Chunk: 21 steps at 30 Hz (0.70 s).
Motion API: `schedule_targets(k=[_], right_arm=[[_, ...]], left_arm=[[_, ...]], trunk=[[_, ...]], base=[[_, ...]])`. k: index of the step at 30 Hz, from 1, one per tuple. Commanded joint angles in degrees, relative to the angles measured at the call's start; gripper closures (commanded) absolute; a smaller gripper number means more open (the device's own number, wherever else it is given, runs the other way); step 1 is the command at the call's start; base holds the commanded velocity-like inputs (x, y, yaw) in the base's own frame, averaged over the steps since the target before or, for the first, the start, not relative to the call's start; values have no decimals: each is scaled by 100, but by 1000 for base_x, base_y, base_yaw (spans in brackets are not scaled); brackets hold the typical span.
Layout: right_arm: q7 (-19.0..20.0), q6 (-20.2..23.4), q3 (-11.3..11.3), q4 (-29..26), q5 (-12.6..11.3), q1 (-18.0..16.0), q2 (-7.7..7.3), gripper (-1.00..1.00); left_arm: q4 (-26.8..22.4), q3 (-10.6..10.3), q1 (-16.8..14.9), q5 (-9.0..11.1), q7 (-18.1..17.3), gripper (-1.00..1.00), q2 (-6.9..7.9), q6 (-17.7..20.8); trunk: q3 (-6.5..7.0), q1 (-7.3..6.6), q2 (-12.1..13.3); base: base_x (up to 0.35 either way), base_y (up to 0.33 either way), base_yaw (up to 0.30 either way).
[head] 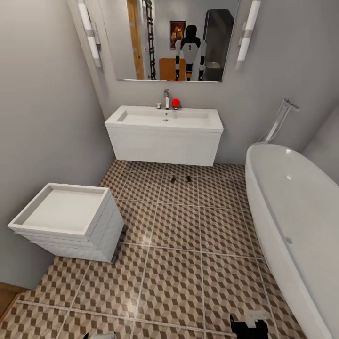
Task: Take the four mousetraps from the cabinet in the bathroom and place them on the bathroom floor. Make sure all four end up on the same floor surface, and ensure that at least two of them are either under or directly next to the same bathroom sink.
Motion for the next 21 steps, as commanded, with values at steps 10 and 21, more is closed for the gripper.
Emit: schedule_targets(k=[10, 21], right_arm=[[-19, -15, 48, 2, -67, -4, 10, -100], [-25, -14, 47, 4, -70, -4, 11, -100]], left_arm=[[24, -47, -9, -2, 44, -100, -3, -30], [24, -47, -9, -5, 44, -100, -3, -30]], trunk=[[-9, 3, -10], [-9, 3, -10]], base=[[0, 0, 24], [0, 0, 214]])
